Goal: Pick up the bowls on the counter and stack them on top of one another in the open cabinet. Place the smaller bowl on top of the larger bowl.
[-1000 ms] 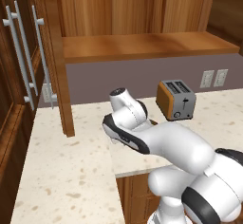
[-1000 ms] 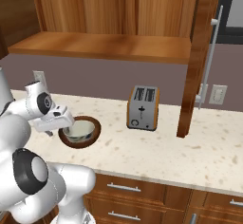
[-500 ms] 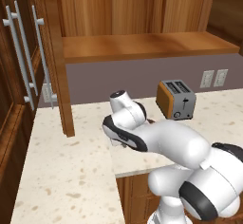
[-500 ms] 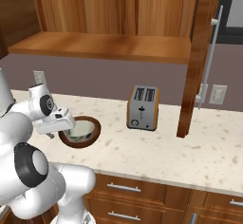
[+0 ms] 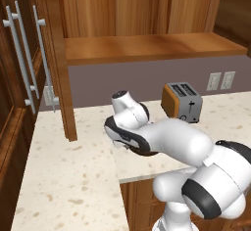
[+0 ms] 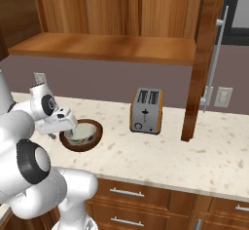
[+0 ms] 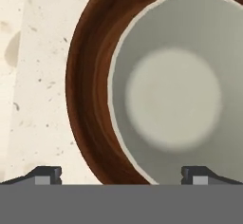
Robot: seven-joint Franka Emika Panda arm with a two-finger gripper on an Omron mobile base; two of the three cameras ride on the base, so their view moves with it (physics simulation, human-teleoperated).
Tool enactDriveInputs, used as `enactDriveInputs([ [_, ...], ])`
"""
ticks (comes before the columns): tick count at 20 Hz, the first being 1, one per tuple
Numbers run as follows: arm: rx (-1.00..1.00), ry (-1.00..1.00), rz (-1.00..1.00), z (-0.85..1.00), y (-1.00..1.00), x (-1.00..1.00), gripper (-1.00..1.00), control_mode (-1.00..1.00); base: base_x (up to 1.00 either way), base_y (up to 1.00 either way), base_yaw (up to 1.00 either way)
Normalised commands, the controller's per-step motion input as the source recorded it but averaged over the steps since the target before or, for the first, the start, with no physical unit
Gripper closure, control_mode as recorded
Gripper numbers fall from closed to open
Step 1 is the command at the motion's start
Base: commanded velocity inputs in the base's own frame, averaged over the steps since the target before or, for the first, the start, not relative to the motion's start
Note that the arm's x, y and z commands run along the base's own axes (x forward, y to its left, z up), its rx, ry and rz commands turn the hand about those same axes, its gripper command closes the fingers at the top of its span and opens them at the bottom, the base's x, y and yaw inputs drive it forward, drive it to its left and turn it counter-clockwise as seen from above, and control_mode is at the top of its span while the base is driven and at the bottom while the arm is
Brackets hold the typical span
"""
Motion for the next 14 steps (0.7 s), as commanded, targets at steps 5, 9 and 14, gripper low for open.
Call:
enactDriveInputs([
  [5, 0.0, -0.04, 0.04, 0.0, -0.04, 0.04, -1.0, -1.0, 0.0, 0.0, 0.0],
  [9, 0.0, -0.03, 0.02, -0.03, -0.05, 0.0, -1.0, -1.0, 0.0, 0.0, 0.0],
  [14, 0.0, 0.0, 0.03, -0.16, 0.0, 0.06, -1.0, -1.0, 0.0, 0.0, 0.0],
])
